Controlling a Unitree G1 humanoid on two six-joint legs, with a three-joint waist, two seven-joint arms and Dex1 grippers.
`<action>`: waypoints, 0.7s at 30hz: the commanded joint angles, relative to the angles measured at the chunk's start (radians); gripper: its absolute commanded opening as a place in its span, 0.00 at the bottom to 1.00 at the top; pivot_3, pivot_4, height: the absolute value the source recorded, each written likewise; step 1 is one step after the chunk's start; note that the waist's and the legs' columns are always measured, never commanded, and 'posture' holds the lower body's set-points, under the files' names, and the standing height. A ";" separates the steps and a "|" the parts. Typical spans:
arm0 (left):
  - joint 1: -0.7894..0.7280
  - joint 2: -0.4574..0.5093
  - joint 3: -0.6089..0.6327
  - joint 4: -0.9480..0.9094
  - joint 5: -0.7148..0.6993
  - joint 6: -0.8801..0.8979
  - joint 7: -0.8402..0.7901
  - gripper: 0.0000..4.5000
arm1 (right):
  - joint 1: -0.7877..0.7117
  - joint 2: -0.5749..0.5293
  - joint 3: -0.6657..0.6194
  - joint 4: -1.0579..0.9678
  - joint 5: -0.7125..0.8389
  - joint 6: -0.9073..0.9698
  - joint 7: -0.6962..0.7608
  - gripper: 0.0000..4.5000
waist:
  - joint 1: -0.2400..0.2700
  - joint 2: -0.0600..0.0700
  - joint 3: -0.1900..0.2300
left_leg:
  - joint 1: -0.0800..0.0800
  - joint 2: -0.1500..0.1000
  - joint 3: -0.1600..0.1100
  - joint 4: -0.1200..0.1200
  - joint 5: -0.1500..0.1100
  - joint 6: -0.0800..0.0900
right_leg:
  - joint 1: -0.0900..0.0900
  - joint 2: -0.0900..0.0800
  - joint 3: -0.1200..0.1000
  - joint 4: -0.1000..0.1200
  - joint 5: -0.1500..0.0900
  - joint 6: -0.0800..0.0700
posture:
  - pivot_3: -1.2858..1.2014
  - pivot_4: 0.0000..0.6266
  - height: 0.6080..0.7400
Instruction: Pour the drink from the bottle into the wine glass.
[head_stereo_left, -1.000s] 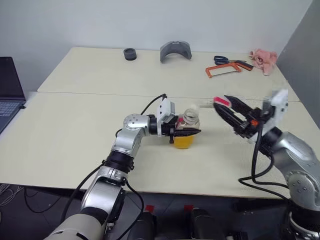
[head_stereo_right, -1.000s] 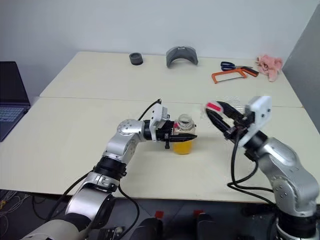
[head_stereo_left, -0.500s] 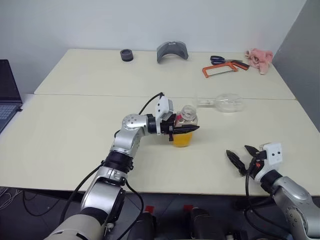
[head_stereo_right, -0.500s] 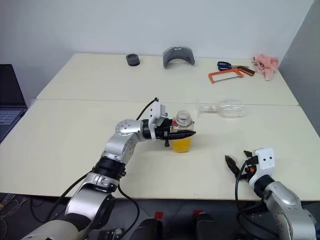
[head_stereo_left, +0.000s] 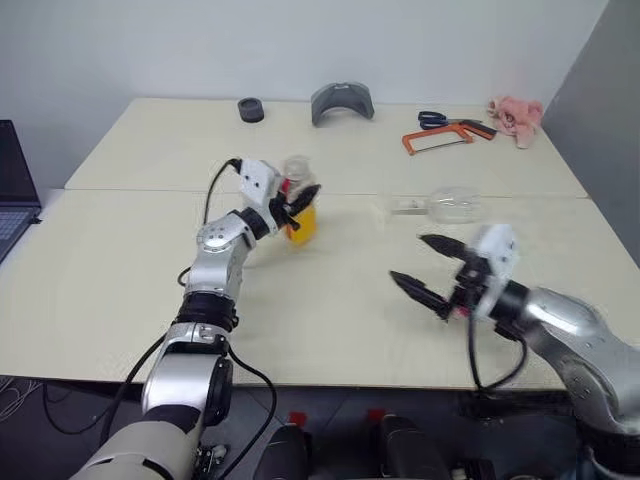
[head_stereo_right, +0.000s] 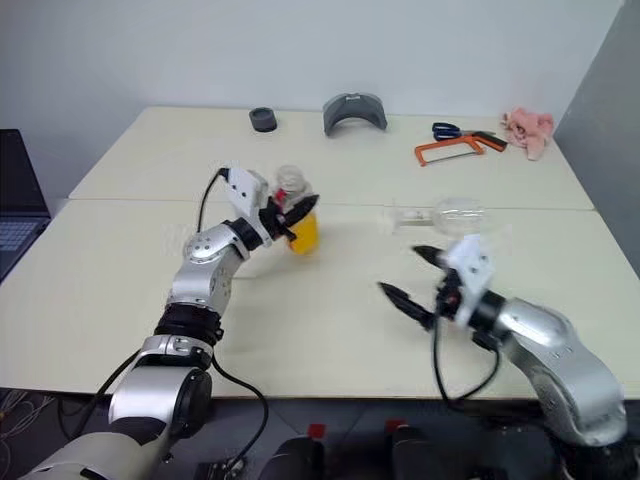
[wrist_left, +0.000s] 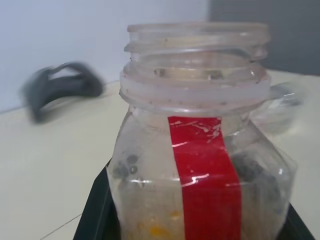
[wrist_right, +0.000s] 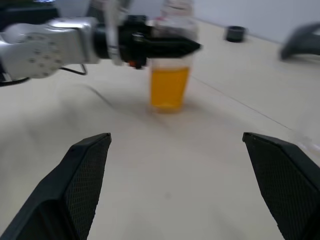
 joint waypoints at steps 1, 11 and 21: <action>-0.056 0.032 0.042 0.056 0.031 -0.070 0.130 0.35 | -0.142 0.068 0.087 0.087 -0.055 0.006 -0.015 1.00 | 0.003 -0.001 0.000 | -0.001 0.000 -0.001 0.000 0.000 0.000 | 0.000 -0.001 0.000 0.000 0.000 0.000 | 0.52 0.24 1.00; -0.102 0.057 0.053 0.208 0.054 -0.134 0.244 0.35 | -0.325 0.214 0.215 0.277 -0.187 -0.053 0.004 1.00 | 0.009 -0.001 0.000 | -0.002 -0.001 -0.007 0.000 0.002 -0.004 | -0.001 -0.004 -0.001 0.000 0.000 0.000 | 0.52 0.24 1.00; -0.055 0.035 0.074 0.192 0.019 -0.109 0.229 0.85 | -0.333 0.262 0.217 0.282 -0.222 -0.047 0.019 1.00 | 0.006 -0.001 -0.001 | -0.001 -0.001 -0.007 0.000 0.002 -0.004 | -0.001 -0.004 -0.001 0.001 0.000 0.000 | 0.52 0.24 1.00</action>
